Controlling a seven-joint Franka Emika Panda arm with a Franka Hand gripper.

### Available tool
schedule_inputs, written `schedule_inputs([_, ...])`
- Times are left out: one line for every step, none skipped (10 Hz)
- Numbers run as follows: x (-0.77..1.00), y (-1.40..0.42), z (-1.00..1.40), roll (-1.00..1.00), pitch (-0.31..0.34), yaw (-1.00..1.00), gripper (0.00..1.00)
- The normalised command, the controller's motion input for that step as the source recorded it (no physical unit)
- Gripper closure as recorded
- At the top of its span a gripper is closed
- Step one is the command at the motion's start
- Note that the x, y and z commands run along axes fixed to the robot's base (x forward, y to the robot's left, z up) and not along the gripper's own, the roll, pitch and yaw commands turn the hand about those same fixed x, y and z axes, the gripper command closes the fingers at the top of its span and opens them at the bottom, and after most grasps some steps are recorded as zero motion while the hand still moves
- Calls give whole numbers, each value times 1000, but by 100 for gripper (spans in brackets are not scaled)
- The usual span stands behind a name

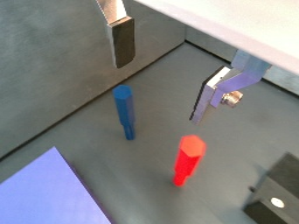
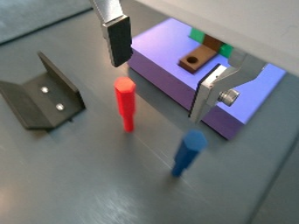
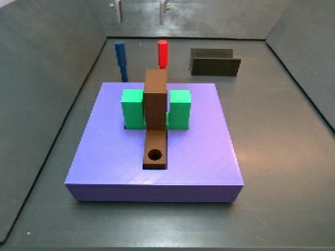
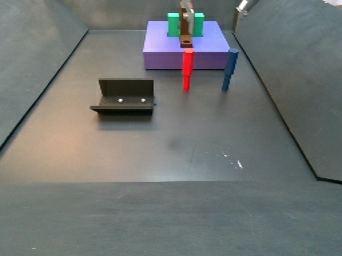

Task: Pick up the blue object. Move up. Move to above the board. Insert the blue object.
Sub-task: Pick up the blue object.

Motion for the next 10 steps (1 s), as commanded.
schedule_inputs([-320,0,-249,0,-4,-86,0])
schedule_inputs([-386,0,-254,0,-29,-83,0])
schedule_inputs([-360,0,-220,0,-50,-57,0])
schedule_inputs([-309,-23,-246,0,-67,-40,0])
schedule_inputs([-283,-20,-214,0,-74,-6,0])
schedule_inputs([-174,-74,-191,0,-84,0,0])
schedule_inputs([-23,-163,-257,13,-76,0,0])
schedule_inputs([0,-189,-254,0,-83,0,0])
schedule_inputs([0,-203,-260,11,-91,0,0])
schedule_inputs([0,-94,-360,37,-81,0,0])
